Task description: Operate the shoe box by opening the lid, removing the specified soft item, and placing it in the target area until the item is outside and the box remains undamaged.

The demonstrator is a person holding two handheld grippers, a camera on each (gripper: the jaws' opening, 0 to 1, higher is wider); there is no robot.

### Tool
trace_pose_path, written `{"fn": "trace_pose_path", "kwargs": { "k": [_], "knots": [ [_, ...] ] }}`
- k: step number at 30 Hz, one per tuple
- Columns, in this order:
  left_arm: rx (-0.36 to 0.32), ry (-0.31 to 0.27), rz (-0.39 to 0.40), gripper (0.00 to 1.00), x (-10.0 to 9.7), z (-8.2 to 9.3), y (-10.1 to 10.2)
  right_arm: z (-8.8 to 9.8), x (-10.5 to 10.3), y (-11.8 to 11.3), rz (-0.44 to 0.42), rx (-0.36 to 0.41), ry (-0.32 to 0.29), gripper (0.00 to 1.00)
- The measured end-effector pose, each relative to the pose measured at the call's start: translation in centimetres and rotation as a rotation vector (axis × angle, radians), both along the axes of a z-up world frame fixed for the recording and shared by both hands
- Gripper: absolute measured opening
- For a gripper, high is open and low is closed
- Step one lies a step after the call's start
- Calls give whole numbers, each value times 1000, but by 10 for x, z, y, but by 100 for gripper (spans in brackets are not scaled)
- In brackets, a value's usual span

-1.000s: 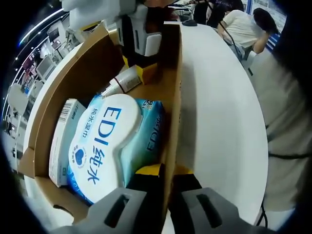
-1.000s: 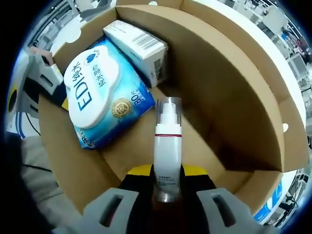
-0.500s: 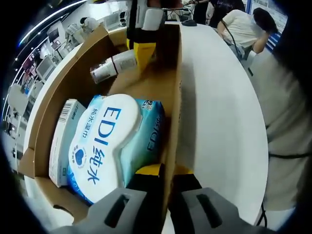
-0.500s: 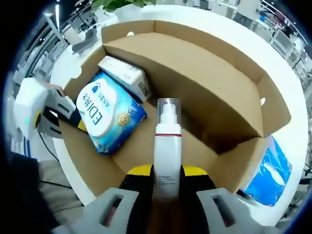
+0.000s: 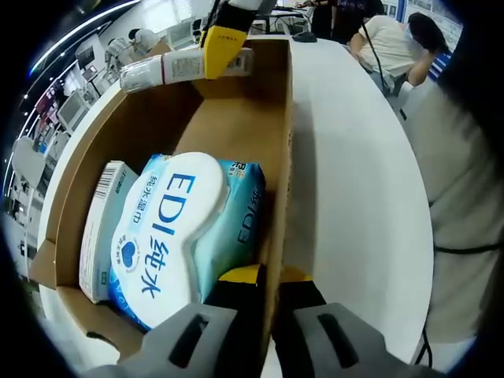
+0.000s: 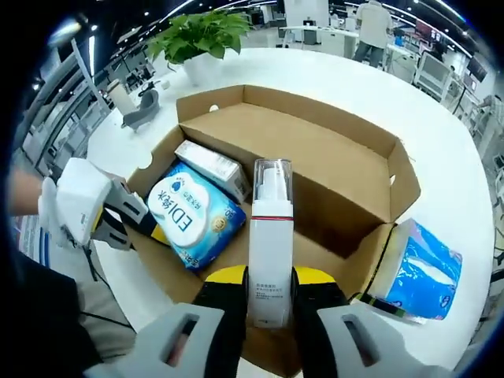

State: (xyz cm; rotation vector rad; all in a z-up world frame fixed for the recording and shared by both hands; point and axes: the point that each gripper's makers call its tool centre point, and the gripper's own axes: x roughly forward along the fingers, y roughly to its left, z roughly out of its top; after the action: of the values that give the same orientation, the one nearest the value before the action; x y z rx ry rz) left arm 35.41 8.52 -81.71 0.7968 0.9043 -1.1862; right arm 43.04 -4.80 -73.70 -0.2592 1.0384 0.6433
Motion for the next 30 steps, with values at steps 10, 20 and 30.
{"fn": "trace_pose_path", "kwargs": {
  "k": [10, 20, 30],
  "knots": [
    [0, 1, 1, 2, 0, 0, 0, 18, -3, -2, -46, 43, -30, 17],
    [2, 2, 1, 2, 0, 0, 0, 26, -13, -8, -94, 87, -50, 18],
    [2, 0, 1, 2, -1, 0, 0, 35, -20, -4, -88, 106, -81, 17]
  ]
}}
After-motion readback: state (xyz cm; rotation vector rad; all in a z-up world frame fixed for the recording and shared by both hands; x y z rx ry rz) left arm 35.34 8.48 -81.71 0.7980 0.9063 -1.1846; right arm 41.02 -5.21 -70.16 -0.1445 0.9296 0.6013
